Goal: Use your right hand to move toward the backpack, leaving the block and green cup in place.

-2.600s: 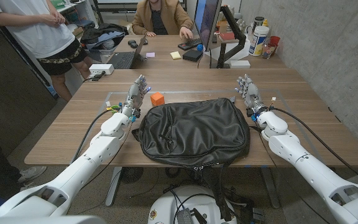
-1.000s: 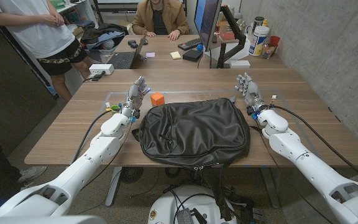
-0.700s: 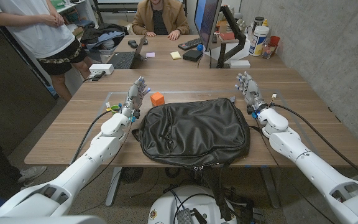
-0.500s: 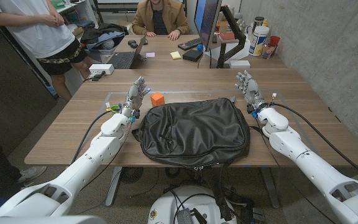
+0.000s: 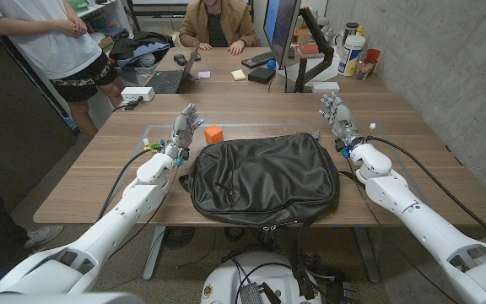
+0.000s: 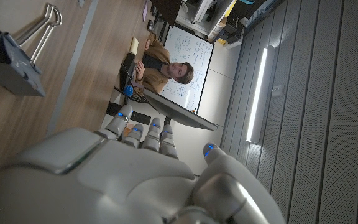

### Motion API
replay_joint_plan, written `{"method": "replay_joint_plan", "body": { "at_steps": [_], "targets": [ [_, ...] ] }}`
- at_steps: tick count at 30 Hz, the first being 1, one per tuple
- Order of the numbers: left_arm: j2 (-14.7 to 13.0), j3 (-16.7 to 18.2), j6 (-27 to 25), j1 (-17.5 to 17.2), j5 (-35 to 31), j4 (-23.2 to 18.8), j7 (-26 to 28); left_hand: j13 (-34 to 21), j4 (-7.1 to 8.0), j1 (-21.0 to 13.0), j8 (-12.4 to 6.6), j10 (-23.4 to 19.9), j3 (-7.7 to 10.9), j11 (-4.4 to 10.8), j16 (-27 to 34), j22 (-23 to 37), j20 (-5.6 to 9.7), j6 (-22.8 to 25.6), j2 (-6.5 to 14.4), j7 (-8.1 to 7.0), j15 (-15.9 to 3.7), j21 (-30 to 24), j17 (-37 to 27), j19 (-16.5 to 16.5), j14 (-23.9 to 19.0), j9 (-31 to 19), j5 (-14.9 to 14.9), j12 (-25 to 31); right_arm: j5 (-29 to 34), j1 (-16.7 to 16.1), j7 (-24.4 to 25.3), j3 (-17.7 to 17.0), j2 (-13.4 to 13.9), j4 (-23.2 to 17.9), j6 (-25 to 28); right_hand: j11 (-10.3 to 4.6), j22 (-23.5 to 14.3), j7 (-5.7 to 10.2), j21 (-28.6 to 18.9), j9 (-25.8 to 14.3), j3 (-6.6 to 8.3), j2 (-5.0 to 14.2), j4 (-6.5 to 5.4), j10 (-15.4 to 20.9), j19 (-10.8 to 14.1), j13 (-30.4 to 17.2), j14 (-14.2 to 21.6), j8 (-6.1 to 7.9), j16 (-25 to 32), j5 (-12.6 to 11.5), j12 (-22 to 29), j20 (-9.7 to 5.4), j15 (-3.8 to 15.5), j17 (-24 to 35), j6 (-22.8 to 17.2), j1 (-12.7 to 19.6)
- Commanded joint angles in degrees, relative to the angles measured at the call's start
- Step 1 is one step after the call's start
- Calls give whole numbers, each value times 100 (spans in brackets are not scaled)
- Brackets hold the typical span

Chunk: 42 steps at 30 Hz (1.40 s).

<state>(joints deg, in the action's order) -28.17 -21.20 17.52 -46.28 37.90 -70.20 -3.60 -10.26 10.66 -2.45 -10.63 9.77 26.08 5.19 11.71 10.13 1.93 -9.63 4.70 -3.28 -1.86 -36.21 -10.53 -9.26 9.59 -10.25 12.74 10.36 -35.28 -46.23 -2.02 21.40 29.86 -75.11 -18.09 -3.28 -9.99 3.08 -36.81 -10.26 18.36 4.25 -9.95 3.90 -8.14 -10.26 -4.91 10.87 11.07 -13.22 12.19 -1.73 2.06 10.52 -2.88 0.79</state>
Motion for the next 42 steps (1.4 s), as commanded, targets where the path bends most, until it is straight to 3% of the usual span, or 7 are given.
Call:
{"method": "replay_joint_plan", "body": {
  "at_steps": [1, 42],
  "targets": [
    [31, -16, 1, 73, -4, 111, -45, -20, -12, 56, -18, 172, 38, -13, 29, 21, 315, -468, 526, -8, -258, 14, -20, -19, 276, -28, 22, 40, 116, 36, -5, 11, 30, -19, -105, -4, -16, 8, 27, -24, 36, 513, -11, 34, 19, -29, 36, 32, 8, -30, 28, -737, 352, 12, -35, 32],
    [76, -32, 36, 122, -24, 179, -48, -20, -12, 75, -18, 165, 59, -7, 24, 23, 316, -462, 522, -17, -261, 61, -19, 2, 277, -28, 21, 40, 524, 84, 37, 31, 211, -168, -398, -10, -16, 19, 99, -24, 66, 512, 5, 110, 40, -29, 49, 39, -6, -32, 39, -732, 351, 1, -123, 56]
  ]
}}
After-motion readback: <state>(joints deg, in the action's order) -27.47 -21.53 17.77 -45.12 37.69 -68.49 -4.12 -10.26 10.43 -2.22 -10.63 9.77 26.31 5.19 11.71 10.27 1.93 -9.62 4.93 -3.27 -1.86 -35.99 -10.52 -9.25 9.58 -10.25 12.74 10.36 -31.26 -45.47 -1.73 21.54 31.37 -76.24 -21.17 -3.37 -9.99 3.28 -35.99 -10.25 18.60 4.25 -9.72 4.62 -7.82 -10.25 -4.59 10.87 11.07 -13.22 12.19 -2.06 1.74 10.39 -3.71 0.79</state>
